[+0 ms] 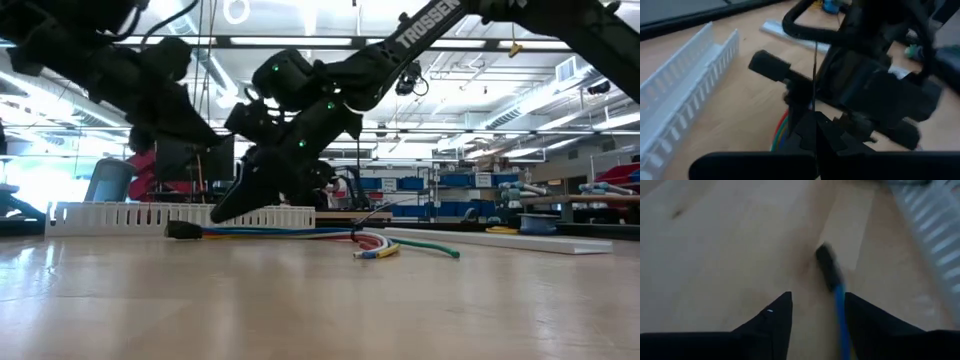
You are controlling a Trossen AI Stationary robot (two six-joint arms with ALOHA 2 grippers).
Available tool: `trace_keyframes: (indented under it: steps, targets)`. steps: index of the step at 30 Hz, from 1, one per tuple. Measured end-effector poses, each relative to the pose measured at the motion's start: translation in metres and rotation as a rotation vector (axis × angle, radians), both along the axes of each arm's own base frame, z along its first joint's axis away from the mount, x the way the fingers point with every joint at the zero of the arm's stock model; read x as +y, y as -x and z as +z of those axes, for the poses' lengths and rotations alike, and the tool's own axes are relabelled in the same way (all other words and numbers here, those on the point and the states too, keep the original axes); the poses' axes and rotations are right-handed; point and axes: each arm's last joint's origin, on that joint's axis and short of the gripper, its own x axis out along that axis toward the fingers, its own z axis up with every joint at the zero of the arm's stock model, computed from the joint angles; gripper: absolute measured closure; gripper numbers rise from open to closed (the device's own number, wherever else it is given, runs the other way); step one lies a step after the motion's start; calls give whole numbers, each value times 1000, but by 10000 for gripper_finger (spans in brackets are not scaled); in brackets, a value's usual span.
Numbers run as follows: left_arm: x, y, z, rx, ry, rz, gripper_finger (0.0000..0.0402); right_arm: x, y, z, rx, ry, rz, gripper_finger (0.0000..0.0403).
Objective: Ziptie cables
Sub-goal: Wrap the cable wires with the black zip tie
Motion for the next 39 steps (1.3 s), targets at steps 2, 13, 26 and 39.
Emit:
trace_keyframes:
  steps: [2,13,26,39]
  targets:
    - [-1,6,-1,-16,3,-3,401,-2,-6,0,-34,18,-23,225]
    - [0,13,-9,-63,6,5,401,-21,7,-16,145,-17,-128,254]
    - [-1,11,-8,-84,6,2,401,-25,16,-21,278,-73,-203,391]
    - [-4,-17,-26,-109,-71,-18,401,-45,47,-19,380,-380,-302,401]
